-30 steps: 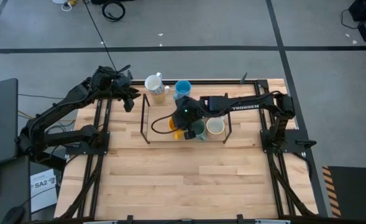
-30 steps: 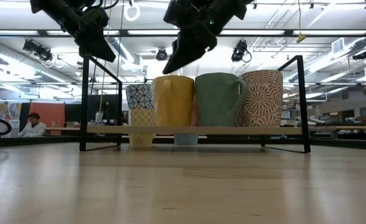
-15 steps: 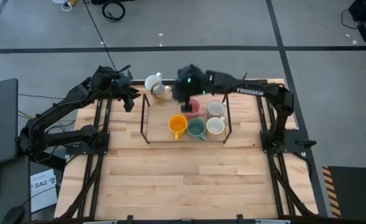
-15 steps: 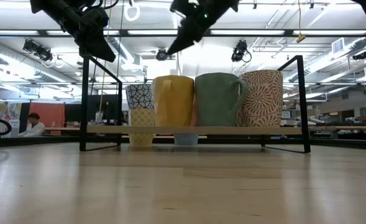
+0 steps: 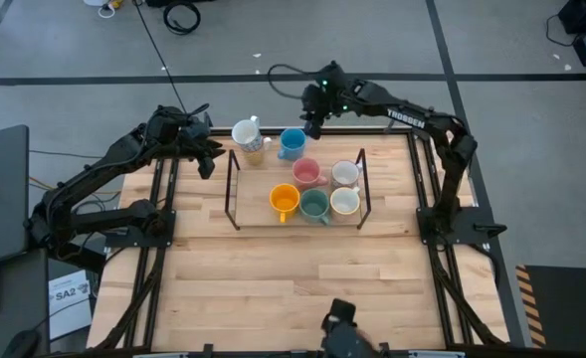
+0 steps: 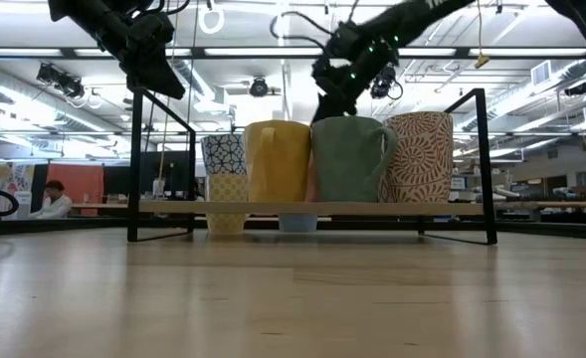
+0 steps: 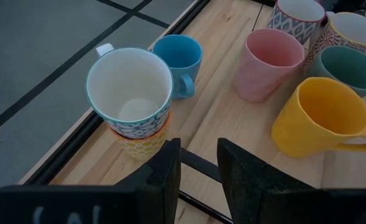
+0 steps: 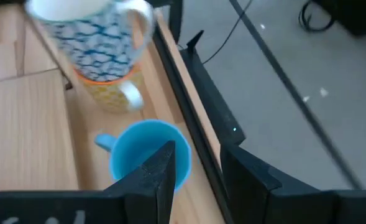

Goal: Place coffee mugs
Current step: Put the blue mug on the shelf

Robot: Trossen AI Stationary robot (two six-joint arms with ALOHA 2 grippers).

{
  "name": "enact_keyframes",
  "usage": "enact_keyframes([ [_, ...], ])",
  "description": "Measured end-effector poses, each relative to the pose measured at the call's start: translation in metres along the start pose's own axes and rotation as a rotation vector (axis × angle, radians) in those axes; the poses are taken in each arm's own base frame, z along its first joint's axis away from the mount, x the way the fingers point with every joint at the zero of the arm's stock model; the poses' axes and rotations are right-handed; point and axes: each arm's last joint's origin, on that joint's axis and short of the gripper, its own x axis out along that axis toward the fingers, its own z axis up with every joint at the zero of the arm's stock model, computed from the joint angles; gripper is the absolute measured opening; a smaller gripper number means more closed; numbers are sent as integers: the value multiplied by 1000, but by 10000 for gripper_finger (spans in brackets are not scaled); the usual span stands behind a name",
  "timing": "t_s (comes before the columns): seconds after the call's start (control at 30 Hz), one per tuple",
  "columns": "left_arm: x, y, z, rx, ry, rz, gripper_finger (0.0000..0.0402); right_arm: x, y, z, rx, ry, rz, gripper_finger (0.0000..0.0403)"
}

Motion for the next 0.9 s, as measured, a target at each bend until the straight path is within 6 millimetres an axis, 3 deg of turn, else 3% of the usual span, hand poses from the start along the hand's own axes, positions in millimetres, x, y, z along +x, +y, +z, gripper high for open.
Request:
enact_keyframes([
  [0.2, 0, 0, 0, 0, 0, 0, 112, 12, -18, -21, 136, -35, 34, 132],
  [0.53, 0, 0, 0, 0, 0, 0, 112, 30, -13, -40, 153, -57, 36, 132],
  [0.73, 0, 0, 0, 0, 0, 0, 112, 35, -10, -42, 144, -93, 35, 132],
  [0.9, 0, 0, 0, -1, 0, 0, 112, 30, -12, -32, 160, -140, 26, 132],
])
